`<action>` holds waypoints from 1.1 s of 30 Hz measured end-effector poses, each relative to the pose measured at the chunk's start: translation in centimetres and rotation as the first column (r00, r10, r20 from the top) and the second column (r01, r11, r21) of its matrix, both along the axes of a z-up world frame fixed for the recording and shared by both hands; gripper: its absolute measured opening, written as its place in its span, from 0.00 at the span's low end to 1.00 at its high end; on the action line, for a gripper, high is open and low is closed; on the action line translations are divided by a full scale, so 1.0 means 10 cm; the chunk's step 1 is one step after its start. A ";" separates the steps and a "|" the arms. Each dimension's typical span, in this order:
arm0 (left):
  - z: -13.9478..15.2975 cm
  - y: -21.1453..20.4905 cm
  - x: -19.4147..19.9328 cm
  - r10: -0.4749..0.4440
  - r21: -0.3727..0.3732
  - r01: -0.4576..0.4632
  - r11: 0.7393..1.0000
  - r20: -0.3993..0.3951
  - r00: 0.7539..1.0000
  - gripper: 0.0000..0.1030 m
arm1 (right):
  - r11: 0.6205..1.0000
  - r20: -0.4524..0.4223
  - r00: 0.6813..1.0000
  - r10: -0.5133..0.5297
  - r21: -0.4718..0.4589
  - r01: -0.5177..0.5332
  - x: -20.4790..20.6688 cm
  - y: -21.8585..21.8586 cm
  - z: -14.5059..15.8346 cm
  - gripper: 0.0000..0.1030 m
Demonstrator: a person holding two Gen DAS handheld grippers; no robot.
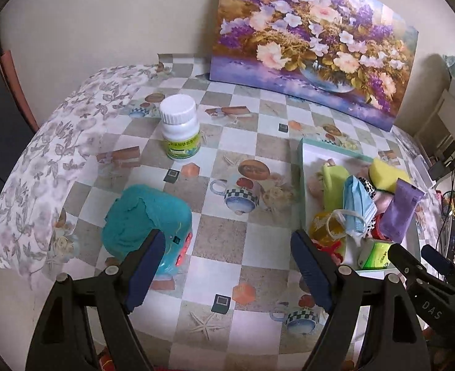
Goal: Organize soft objects
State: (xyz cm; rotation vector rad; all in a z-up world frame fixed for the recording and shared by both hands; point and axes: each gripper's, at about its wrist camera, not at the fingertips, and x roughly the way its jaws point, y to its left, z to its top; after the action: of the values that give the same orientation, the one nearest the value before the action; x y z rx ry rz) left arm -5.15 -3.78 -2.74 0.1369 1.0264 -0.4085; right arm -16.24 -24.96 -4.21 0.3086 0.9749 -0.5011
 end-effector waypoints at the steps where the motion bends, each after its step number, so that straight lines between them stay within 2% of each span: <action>1: 0.01 0.00 0.00 0.005 0.012 -0.005 1.000 0.006 1.000 0.81 | 1.000 0.001 1.000 0.001 -0.002 -0.001 0.00 0.01 0.01 0.85; 3: 0.02 0.00 -0.02 0.014 0.060 -0.016 0.998 0.031 0.999 0.81 | 1.000 0.002 1.000 0.003 -0.005 -0.003 0.00 0.02 0.02 0.85; 11: 0.01 -0.04 -0.04 0.017 0.123 -0.025 0.992 0.062 0.998 0.81 | 1.000 0.002 1.000 0.017 0.000 -0.017 0.02 0.02 0.01 0.85; 23: -0.04 -0.03 0.00 0.039 0.148 -0.047 0.988 0.054 0.998 0.81 | 0.999 -0.006 0.999 0.044 0.002 -0.044 0.05 0.04 0.00 0.85; 33: -0.03 -0.05 -0.03 0.037 0.177 -0.050 0.983 0.079 0.996 0.81 | 0.998 -0.005 0.998 0.060 -0.006 -0.060 0.06 0.04 0.00 0.85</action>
State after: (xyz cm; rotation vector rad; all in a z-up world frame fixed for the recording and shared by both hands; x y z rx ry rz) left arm -5.41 -4.32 -3.06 0.2884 0.9888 -0.2692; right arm -15.67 -24.58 -4.24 0.2723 0.9843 -0.4505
